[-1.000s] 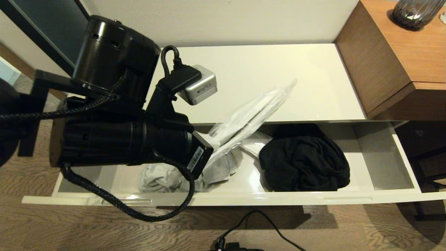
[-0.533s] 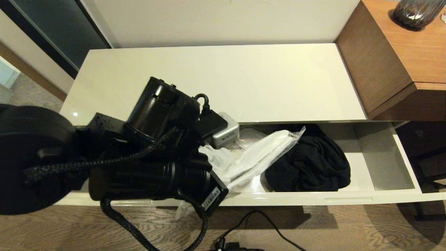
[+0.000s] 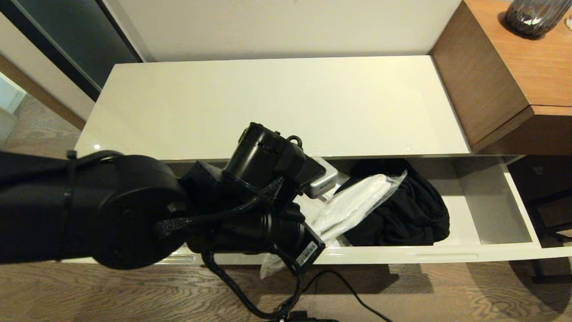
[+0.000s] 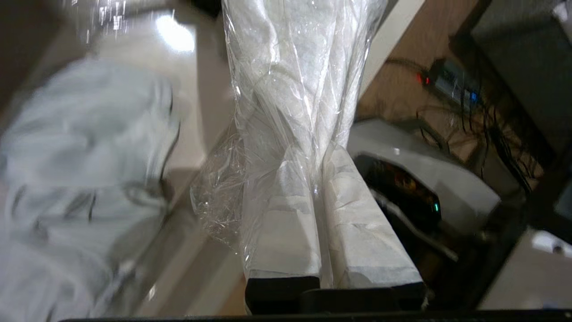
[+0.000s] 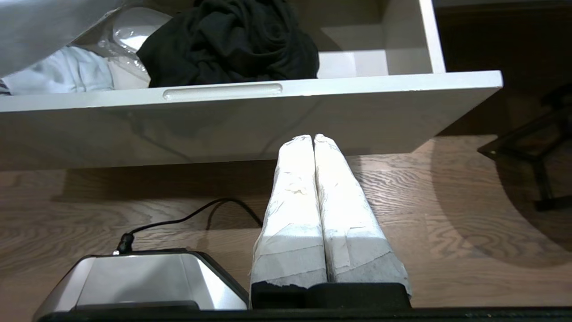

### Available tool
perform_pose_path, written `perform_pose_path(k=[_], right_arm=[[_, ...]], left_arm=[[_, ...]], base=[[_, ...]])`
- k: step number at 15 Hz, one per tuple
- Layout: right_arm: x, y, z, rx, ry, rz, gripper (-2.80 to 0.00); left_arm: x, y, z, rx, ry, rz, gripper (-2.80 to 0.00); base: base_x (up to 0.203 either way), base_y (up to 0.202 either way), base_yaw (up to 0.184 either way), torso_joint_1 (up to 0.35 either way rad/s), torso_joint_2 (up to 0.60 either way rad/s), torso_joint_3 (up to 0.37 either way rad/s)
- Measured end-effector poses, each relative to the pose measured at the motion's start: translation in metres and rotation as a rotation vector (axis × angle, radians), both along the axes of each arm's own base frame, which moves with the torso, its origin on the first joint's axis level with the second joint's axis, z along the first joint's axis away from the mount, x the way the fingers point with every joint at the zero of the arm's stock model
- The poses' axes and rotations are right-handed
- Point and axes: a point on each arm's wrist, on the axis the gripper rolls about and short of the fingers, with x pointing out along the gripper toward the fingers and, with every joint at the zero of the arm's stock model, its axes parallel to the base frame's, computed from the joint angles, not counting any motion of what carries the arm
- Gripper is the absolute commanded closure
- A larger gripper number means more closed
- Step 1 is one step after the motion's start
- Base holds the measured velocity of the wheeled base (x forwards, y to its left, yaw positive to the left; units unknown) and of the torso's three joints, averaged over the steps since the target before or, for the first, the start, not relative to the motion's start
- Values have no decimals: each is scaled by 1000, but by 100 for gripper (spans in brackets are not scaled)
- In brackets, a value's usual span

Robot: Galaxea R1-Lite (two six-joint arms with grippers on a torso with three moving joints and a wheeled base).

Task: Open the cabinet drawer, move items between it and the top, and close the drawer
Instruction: Put the disposable slippers in the drawer

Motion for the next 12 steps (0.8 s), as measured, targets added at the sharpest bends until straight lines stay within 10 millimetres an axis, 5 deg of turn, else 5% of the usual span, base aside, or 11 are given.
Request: perform_pose_path(k=[3,6,12], right_arm=[[0,0,0,0,1,0,0],[0,0,0,0,0,0,0],[0,0,0,0,1,1,0]], left_arm=[[16,-26,-6,-78,-72,-16,0],[11,-55,-25,-54,-58,-70,0],[10,-65,-40,-19,-38,-88,0]], base=[[0,0,0,0,0,0],[0,0,0,0,0,0],[0,0,0,0,0,0]])
